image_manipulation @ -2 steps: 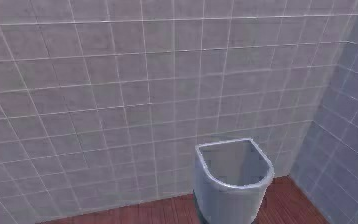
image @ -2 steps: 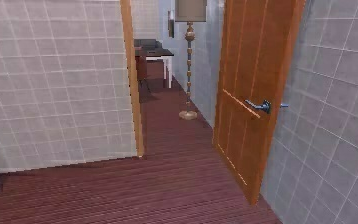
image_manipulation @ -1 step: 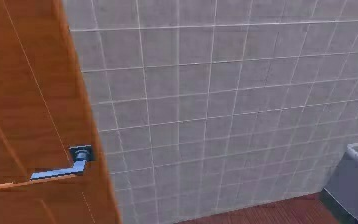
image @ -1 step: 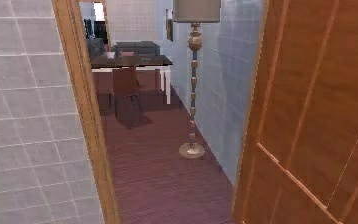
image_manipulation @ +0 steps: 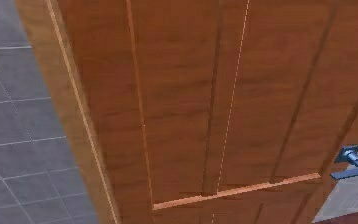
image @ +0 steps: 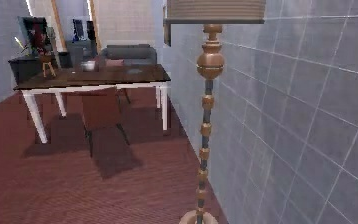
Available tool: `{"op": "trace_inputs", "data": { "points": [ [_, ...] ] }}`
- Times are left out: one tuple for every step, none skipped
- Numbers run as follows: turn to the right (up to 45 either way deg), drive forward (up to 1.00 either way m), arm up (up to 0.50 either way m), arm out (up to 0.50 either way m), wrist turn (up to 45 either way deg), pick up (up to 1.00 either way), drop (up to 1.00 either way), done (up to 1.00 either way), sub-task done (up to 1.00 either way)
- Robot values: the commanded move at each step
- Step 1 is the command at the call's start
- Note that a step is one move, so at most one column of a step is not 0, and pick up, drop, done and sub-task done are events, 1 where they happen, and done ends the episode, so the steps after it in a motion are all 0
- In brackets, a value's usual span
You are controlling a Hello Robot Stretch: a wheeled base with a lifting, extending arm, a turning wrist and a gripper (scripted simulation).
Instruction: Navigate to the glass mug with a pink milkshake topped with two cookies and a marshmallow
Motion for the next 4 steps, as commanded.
{"op": "trace_inputs", "data": {
  "points": [
    [0.0,0.10,0.00,0.00,0.0,0.00,0.00,0.00,0.00],
    [-45.0,0.00,0.00,0.00,0.0,0.00,0.00,0.00,0.00],
    [-3.0,0.00,0.00,0.00,0.0,0.00,0.00,0.00,0.00],
    [0.0,1.00,0.00,0.00,0.0,0.00,0.00,0.00,0.00]
  ]
}}
